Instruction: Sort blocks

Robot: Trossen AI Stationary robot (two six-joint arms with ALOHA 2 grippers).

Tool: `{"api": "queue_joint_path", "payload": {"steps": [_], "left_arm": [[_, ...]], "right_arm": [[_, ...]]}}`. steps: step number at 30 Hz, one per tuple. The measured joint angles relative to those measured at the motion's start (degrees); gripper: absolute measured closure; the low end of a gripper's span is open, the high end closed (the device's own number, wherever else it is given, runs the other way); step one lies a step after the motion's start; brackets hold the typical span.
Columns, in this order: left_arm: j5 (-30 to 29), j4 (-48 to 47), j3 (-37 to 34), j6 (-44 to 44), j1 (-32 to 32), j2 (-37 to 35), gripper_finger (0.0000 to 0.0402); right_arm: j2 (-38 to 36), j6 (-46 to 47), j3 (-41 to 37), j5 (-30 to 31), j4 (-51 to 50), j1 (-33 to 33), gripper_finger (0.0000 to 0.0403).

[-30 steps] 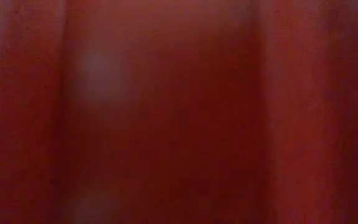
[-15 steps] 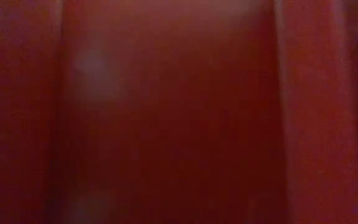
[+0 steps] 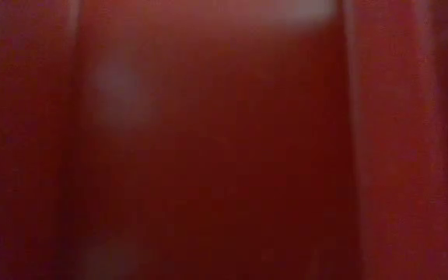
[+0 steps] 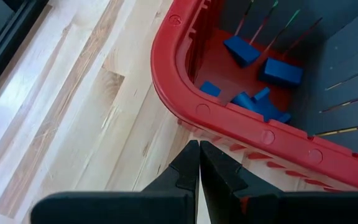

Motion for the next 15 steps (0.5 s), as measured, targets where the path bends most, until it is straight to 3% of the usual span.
{"api": "queue_joint_path", "payload": {"steps": [7, 11, 15], "left_arm": [[0.0, -0.6, 0.0, -0.7, 0.0, 0.0, 0.0402], [0.1, -1.4, 0.0, -1.1, 0.0, 0.0, 0.0402], [0.1, -1.8, 0.0, -1.3, 0.0, -0.1, 0.0402]], "right_arm": [[13.8, -2.9, 10.5, -7.2, -8.3, 0.9, 0.0403], [17.9, -2.1, 14.8, -12.1, -8.3, 0.9, 0.0403], [19.4, -1.6, 17.8, -12.7, -8.4, 0.7, 0.0403]]}}
